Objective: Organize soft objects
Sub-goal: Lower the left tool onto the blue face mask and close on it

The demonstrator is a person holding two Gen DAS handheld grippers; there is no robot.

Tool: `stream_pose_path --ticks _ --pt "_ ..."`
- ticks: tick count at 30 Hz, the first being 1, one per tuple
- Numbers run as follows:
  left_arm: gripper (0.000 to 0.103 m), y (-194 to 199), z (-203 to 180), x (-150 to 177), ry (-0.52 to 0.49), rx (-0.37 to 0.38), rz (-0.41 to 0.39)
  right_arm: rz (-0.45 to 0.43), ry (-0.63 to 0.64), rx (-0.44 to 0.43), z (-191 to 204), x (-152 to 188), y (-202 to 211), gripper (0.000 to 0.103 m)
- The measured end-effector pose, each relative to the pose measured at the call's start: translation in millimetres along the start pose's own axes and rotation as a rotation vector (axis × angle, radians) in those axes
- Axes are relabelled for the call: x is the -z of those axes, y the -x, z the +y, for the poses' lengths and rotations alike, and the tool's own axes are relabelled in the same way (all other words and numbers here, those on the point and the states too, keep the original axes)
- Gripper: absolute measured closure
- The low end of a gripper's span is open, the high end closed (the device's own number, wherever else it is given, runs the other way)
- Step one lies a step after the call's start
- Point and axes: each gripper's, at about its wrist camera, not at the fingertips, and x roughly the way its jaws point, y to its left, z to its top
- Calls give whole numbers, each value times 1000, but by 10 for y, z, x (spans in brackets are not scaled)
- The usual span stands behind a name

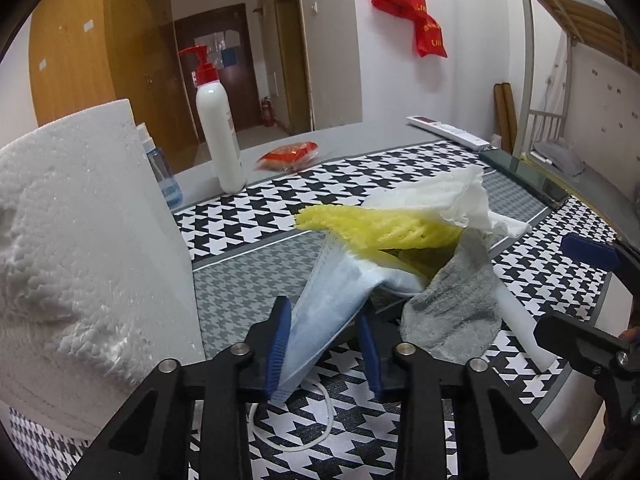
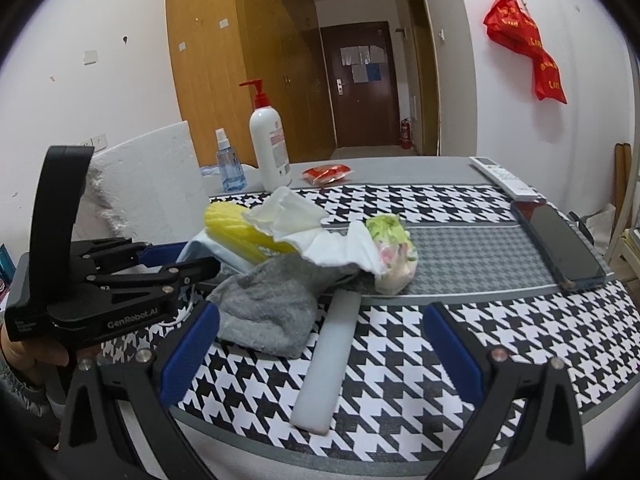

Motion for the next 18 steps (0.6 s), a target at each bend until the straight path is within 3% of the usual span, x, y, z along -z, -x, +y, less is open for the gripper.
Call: stream_pose_path --ticks 5,18 --pt "86 11 18 7 5 27 -7 18 -4 15 -25 12 -27 0" --pt "87 97 44 25 24 67 -52 91 -5 86 -74 158 -68 0"
